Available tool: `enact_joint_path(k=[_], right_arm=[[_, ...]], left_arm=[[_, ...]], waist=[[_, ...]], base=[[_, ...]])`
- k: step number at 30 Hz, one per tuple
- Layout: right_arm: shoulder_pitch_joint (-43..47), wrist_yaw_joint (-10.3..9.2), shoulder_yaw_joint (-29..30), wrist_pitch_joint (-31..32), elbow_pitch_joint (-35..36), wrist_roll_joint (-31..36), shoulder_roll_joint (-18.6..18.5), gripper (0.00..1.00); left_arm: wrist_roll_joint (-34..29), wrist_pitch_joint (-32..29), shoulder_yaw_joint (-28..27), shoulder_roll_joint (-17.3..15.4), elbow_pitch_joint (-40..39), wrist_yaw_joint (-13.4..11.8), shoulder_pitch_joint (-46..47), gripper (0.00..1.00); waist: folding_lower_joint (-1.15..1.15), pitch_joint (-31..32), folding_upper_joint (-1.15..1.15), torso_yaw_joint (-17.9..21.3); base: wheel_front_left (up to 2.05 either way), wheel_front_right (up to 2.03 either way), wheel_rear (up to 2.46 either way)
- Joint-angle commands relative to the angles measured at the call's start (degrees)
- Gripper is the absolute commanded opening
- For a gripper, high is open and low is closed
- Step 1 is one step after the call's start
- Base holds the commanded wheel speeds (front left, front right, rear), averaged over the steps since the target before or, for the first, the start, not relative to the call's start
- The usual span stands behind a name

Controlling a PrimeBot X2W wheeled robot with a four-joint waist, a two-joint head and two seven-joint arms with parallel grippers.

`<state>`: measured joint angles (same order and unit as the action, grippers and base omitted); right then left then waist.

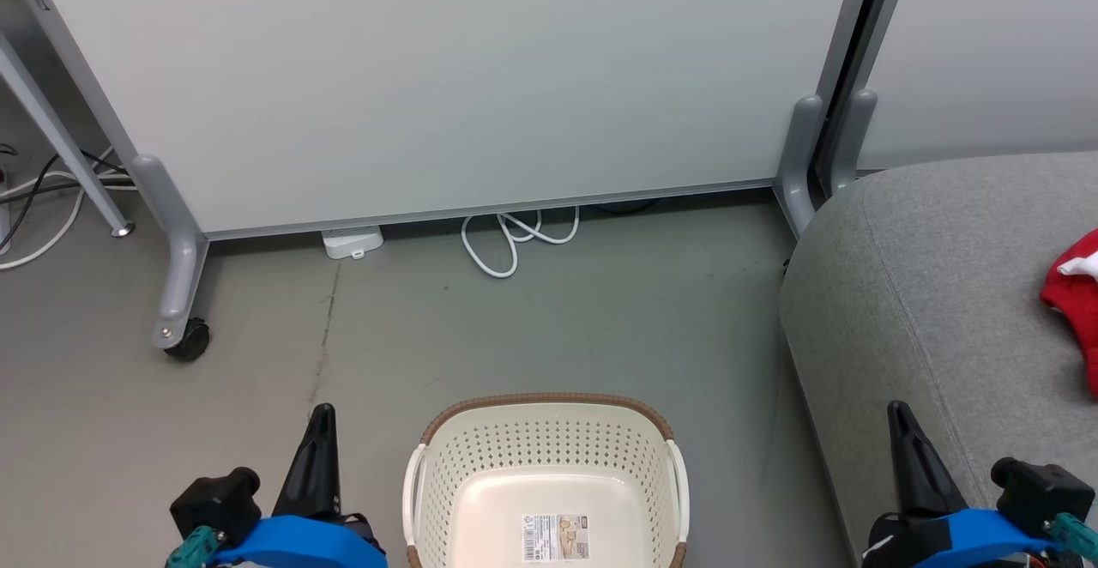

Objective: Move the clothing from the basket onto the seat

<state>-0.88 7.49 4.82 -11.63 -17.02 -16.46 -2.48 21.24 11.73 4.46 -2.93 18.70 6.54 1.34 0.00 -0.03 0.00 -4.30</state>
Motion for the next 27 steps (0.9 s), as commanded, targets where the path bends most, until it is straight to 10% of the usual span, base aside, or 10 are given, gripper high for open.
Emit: enact_joint_path(k=[1, 27], right_arm=[[-1.22, 0.00, 0.19, 0.35, 1.19, -2.34, -0.24, 0.00], [-2.78, 0.00, 0.62, 6.23, 2.04, -27.01, -0.34, 0.00]], left_arm=[[2.14, -0.37, -0.52, 0.00, -1.12, 0.08, 1.68, 0.00], [25.25, -6.35, -4.06, 0.01, -2.44, 0.43, 2.99, 0.00]], waist=[[0.00, -0.01, 0.00, 0.05], [0.00, -0.04, 0.00, 1.02]], base=[[0.00, 0.00, 0.00], [0.00, 0.00, 0.00]])
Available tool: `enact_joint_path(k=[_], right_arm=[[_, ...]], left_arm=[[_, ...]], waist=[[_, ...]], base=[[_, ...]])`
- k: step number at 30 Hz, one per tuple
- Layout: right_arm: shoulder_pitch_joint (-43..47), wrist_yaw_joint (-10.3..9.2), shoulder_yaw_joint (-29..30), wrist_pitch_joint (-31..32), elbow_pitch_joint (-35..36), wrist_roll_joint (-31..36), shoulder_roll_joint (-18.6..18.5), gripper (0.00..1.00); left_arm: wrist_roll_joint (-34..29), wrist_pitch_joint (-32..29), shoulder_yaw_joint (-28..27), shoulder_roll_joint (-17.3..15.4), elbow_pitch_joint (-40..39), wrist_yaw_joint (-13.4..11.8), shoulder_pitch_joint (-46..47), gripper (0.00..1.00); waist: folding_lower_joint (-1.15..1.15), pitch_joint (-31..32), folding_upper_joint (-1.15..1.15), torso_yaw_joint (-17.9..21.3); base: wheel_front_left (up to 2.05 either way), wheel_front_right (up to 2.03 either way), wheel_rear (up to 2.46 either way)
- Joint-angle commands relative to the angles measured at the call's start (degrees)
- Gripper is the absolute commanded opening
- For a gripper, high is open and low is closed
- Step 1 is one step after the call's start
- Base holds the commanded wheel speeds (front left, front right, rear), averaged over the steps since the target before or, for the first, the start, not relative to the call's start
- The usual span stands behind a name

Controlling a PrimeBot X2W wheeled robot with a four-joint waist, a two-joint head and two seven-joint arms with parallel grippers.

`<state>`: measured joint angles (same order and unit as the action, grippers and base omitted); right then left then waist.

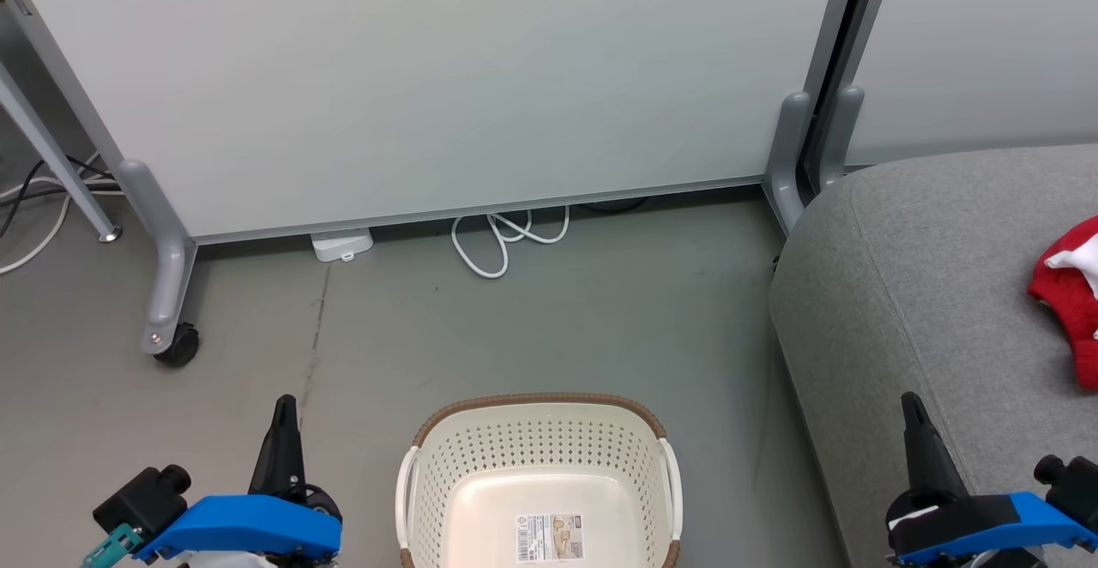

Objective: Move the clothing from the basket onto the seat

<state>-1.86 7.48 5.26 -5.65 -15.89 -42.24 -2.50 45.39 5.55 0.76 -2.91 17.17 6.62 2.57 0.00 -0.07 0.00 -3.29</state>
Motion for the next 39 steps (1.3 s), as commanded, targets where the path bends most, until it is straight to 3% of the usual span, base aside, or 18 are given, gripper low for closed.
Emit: enact_joint_path(k=[1, 39], right_arm=[[-1.86, 0.01, 0.20, 0.45, 0.94, -2.08, -0.33, 0.00], [-3.34, 0.02, 0.80, 6.78, 1.57, -27.77, -0.45, 0.00]], left_arm=[[1.88, -0.38, -0.50, -0.01, -0.95, 0.37, 1.81, 0.00], [26.00, -6.70, -4.25, 0.01, -2.24, 0.67, 3.03, 0.00]], waist=[[0.00, 0.00, 0.00, 0.05], [0.00, -0.05, 0.00, 1.47]], base=[[0.00, 0.00, 0.00], [0.00, 0.00, 0.00]])
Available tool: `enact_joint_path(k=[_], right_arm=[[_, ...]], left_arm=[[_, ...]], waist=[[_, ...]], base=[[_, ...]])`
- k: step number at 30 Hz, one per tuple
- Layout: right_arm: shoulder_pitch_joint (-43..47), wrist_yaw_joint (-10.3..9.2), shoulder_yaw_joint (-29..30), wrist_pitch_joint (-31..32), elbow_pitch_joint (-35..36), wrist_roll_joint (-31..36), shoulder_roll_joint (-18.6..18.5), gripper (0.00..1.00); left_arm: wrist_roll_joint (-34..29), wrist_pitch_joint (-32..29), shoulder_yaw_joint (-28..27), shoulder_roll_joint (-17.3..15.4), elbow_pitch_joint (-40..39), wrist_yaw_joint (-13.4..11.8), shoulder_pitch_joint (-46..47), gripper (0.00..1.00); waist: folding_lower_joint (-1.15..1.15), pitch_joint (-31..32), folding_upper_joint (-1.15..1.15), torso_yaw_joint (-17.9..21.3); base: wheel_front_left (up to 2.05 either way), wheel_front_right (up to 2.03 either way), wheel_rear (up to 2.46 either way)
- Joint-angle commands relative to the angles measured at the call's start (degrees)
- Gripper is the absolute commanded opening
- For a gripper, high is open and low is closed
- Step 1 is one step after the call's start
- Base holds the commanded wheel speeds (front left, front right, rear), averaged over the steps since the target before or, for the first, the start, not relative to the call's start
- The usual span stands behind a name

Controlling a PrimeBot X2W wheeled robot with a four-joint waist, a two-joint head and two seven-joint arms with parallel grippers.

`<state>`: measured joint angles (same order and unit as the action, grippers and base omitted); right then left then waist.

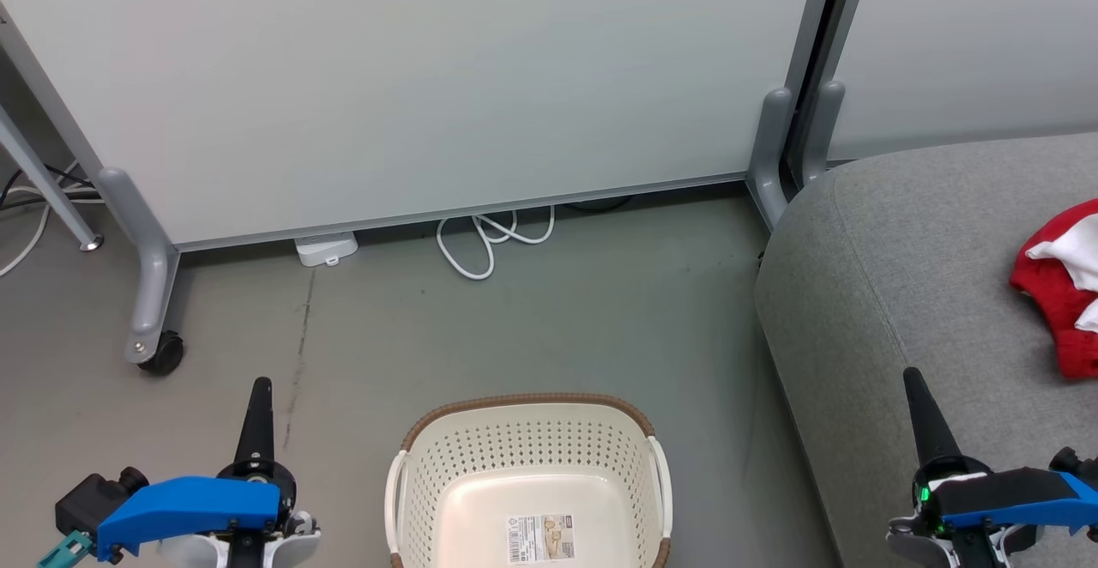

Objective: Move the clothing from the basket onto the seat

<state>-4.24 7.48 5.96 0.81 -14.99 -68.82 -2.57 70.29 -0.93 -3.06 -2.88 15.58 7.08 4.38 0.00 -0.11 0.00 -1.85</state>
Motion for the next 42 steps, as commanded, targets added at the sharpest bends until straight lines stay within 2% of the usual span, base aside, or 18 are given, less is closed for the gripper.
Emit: enact_joint_path(k=[1, 42], right_arm=[[-0.99, 0.02, 0.11, 0.49, 0.67, -1.74, -0.39, 0.00], [-2.12, 0.02, 0.58, 5.26, 0.99, -20.96, -0.46, 0.00]], left_arm=[[1.64, -0.39, -0.52, -0.01, -0.69, 0.22, 1.26, 0.00], [19.58, -5.10, -3.23, 0.02, -1.55, 0.59, 2.02, 0.00]], waist=[[0.00, 0.00, 0.00, 0.07], [0.00, -0.05, 0.00, 1.57]], base=[[0.00, 0.00, 0.00], [0.00, 0.00, 0.00]])
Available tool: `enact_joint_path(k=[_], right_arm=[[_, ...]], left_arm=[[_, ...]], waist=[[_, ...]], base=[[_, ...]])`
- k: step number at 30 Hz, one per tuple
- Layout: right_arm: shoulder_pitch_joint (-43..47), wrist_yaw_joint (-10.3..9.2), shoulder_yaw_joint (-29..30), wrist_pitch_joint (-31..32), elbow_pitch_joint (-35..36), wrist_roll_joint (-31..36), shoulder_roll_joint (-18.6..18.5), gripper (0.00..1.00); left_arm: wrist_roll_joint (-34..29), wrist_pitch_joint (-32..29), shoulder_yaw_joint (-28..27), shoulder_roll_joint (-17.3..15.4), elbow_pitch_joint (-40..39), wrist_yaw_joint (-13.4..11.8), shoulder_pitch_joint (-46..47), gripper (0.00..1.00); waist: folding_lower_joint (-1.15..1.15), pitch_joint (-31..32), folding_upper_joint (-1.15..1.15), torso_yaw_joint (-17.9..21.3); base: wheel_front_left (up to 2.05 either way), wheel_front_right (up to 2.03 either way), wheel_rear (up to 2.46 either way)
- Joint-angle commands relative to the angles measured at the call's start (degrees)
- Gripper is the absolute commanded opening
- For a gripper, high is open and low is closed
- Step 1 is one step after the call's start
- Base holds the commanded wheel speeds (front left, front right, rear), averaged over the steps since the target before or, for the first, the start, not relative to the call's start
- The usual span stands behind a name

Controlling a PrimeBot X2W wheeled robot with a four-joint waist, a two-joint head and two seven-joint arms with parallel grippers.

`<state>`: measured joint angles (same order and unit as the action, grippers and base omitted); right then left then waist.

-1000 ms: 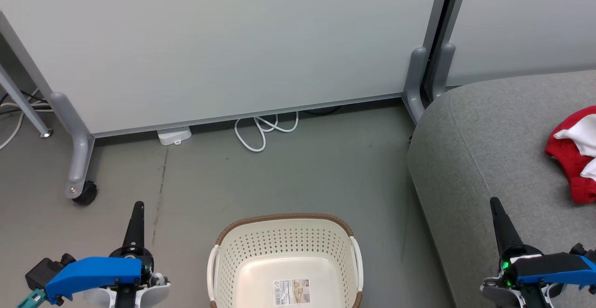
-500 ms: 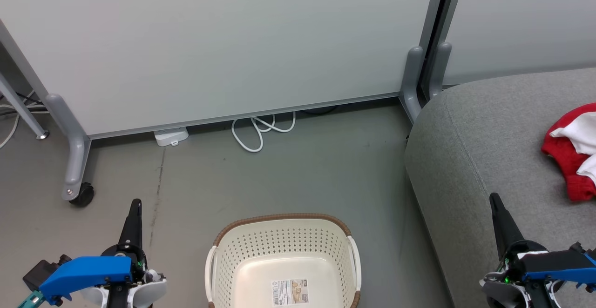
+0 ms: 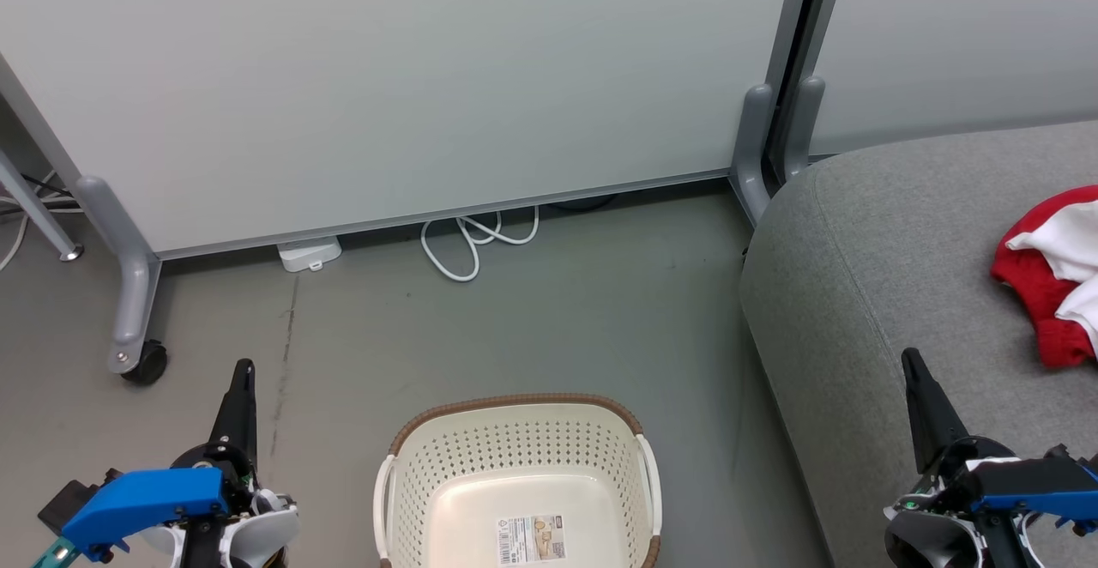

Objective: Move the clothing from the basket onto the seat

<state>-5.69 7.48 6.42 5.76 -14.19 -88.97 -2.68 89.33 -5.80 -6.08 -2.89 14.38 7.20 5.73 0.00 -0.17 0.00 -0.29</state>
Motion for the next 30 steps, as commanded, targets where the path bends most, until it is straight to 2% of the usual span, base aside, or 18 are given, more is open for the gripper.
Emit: enact_joint_path(k=[1, 7, 30], right_arm=[[-0.70, 0.02, 0.13, 0.37, 0.20, -1.28, -0.35, 0.00], [-0.91, 0.02, 0.19, 0.93, 0.25, -3.57, -0.36, 0.00], [-0.90, 0.02, 0.17, 0.96, 0.24, -3.51, -0.37, 0.00]], left_arm=[[0.95, -0.36, -0.26, 0.02, -0.37, 0.47, 0.71, 0.00], [3.21, -0.91, -0.60, 0.03, -0.49, 0.52, 0.84, 0.00], [3.15, -0.97, -0.59, 0.02, -0.46, 0.53, 0.76, 0.00]], waist=[[0.00, 0.00, 0.00, 0.05], [0.00, -0.01, 0.00, 0.27], [0.00, -0.01, 0.00, 0.29]], base=[[0.00, 0.00, 0.00], [0.00, 0.00, 0.00], [0.00, 0.00, 0.00]])
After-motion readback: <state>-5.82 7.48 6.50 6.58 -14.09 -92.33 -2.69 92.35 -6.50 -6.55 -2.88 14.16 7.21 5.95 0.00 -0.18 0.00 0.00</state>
